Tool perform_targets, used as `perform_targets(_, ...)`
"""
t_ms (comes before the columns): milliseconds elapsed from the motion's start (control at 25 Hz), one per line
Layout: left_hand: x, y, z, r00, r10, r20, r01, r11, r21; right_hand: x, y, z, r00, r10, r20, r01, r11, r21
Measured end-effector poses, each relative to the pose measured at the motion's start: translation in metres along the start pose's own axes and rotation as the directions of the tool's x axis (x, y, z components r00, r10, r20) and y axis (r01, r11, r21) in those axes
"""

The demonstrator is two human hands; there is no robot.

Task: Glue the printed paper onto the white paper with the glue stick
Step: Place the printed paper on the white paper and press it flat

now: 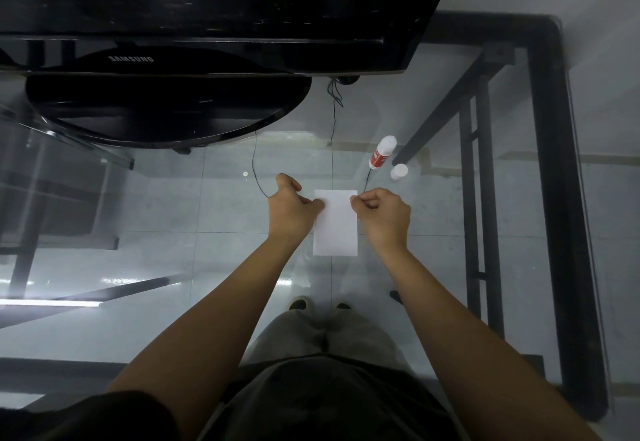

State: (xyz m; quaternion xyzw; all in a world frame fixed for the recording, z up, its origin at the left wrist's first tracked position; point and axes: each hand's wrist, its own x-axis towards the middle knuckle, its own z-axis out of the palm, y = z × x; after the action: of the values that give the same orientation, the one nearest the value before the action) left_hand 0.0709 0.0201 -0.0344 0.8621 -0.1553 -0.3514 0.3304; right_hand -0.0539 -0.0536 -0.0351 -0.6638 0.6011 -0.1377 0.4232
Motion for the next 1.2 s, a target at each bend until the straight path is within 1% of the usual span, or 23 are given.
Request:
perform_targets(240,0.002,0.006,0.001,1.000,-0.027,0.005,0.027,0.997,0.072,-0.001,0.000,0.001,0.999,-0.042,0.001,0.042,0.999,-0.033)
perform_targets(360,0.004,0.012,-0.001,0.997,-0.078,0.030,0.073,0.990,0.121,0.000,-0.001,0.000,0.998,-0.064,0.010,0.065,0.991,-0.117)
perform_targets(400,0.004,0.013,-0.001,0.995,-0.090,0.036,0.085,0.988,0.129,-0.001,0.000,-0.002,0.995,-0.095,0.011,0.096,0.982,-0.163)
perform_targets(440,0.005,0.015,-0.002,0.994,-0.099,0.040,0.093,0.987,0.132,-0.002,0.001,-0.004,0.987,-0.157,0.022,0.158,0.965,-0.209)
perform_targets(480,0.005,0.016,-0.002,0.994,-0.102,0.045,0.096,0.986,0.133,-0.004,0.004,-0.007,0.966,-0.252,0.056,0.258,0.933,-0.252)
perform_targets(520,0.005,0.016,-0.002,0.993,-0.104,0.049,0.097,0.987,0.132,-0.006,0.007,-0.010,0.924,-0.364,0.120,0.383,0.874,-0.299)
perform_targets(560,0.004,0.016,-0.002,0.993,-0.102,0.052,0.095,0.987,0.132,-0.007,0.011,-0.011,0.861,-0.455,0.226,0.508,0.783,-0.358)
perform_targets(600,0.004,0.016,-0.002,0.994,-0.098,0.052,0.090,0.987,0.134,-0.007,0.015,-0.014,0.790,-0.495,0.361,0.612,0.671,-0.420)
perform_targets(640,0.004,0.016,-0.002,0.994,-0.094,0.049,0.087,0.987,0.135,-0.006,0.020,-0.016,0.731,-0.482,0.484,0.682,0.557,-0.474)
perform_targets(680,0.003,0.016,-0.001,0.995,-0.092,0.044,0.086,0.987,0.135,-0.005,0.024,-0.018,0.695,-0.438,0.570,0.718,0.467,-0.517)
perform_targets(720,0.004,0.016,0.000,0.995,-0.093,0.041,0.087,0.987,0.133,-0.004,0.029,-0.018,0.683,-0.395,0.615,0.730,0.408,-0.548)
perform_targets(760,0.004,0.016,0.000,0.995,-0.093,0.040,0.087,0.988,0.130,-0.003,0.032,-0.017,0.685,-0.368,0.629,0.729,0.373,-0.574)
perform_targets(840,0.004,0.015,-0.001,0.996,-0.081,0.039,0.073,0.983,0.170,-0.003,0.036,-0.016,0.702,-0.338,0.627,0.713,0.333,-0.618)
perform_targets(880,0.002,0.013,-0.003,0.999,-0.048,0.021,0.041,0.966,0.256,-0.003,0.035,-0.015,0.705,-0.336,0.624,0.709,0.316,-0.631)
perform_targets(920,0.000,0.009,-0.006,1.000,0.016,-0.014,-0.010,0.924,0.381,-0.003,0.034,-0.014,0.705,-0.342,0.622,0.709,0.295,-0.641)
perform_targets(1000,-0.003,0.000,-0.010,0.981,0.185,-0.066,-0.108,0.787,0.608,-0.003,0.035,-0.014,0.704,-0.353,0.616,0.707,0.258,-0.659)
perform_targets(1080,-0.004,-0.008,-0.016,0.961,0.271,-0.052,-0.156,0.690,0.707,-0.004,0.035,-0.012,0.708,-0.354,0.611,0.701,0.248,-0.669)
perform_targets(1200,-0.008,-0.019,-0.020,0.953,0.300,0.049,-0.229,0.603,0.764,-0.006,0.034,-0.012,0.714,-0.347,0.608,0.695,0.240,-0.678)
